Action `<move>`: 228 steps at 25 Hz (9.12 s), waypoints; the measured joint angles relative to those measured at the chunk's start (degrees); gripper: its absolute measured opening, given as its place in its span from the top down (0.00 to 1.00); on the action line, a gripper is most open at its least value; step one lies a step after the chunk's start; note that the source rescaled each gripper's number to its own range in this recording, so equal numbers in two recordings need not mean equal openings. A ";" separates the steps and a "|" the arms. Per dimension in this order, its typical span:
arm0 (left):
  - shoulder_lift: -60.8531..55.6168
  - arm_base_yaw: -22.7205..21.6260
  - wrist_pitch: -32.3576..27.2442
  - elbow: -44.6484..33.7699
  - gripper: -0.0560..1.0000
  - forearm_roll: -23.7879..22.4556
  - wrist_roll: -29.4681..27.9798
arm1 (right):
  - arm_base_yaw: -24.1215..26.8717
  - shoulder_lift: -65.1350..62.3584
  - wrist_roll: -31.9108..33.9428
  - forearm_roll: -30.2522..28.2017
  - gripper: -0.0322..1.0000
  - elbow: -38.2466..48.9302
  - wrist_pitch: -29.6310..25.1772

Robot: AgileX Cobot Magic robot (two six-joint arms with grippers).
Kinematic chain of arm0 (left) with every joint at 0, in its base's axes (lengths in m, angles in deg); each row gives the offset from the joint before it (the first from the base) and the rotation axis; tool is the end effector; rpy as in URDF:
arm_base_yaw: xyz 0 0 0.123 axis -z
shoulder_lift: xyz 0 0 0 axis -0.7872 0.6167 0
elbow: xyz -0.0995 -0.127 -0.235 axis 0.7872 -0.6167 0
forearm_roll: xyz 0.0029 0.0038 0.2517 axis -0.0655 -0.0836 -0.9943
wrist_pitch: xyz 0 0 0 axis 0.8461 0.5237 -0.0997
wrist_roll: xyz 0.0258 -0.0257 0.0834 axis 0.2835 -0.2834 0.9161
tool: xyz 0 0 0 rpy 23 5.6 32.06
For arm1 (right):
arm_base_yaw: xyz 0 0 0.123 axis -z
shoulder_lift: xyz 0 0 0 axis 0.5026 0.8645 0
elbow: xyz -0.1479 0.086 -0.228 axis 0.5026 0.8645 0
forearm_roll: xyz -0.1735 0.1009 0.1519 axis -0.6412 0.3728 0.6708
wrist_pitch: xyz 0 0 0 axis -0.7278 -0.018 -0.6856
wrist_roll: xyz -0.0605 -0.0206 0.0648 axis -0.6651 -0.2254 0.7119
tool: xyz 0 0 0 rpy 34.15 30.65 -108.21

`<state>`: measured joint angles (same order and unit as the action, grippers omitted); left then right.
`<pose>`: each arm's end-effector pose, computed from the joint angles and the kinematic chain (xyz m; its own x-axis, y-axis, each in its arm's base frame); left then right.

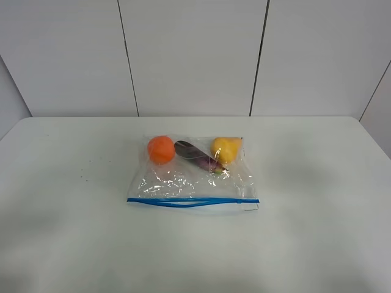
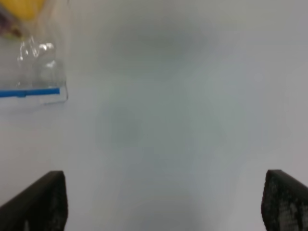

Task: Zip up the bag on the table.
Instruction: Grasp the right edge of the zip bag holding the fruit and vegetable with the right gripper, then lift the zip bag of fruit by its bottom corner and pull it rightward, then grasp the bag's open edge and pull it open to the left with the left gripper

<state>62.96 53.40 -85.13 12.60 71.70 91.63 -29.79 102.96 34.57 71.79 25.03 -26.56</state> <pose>-0.0045 -0.0023 0.2761 -0.4452 0.0302 -0.8949 0.0581 0.9983 0.0048 0.1159 0.0052 0.3344 -0.7836 0.0493 -0.6193 0.0012 0.9970 0.0779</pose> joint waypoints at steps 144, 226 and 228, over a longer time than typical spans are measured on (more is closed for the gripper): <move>-0.06 0.00 0.00 0.00 0.00 -0.04 0.00 | 0.00 81.34 -50.99 75.51 0.97 -18.54 -7.40; 99.28 49.77 88.64 19.97 0.00 14.77 77.98 | 0.00 81.34 -50.97 75.57 0.97 -18.54 -7.40; 101.60 50.12 90.52 19.97 0.00 14.69 77.73 | 0.00 81.34 -50.97 75.57 0.97 -18.54 -7.40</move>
<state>164.56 103.52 5.39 32.57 86.39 169.36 -29.79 184.30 -16.40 147.36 6.48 -33.96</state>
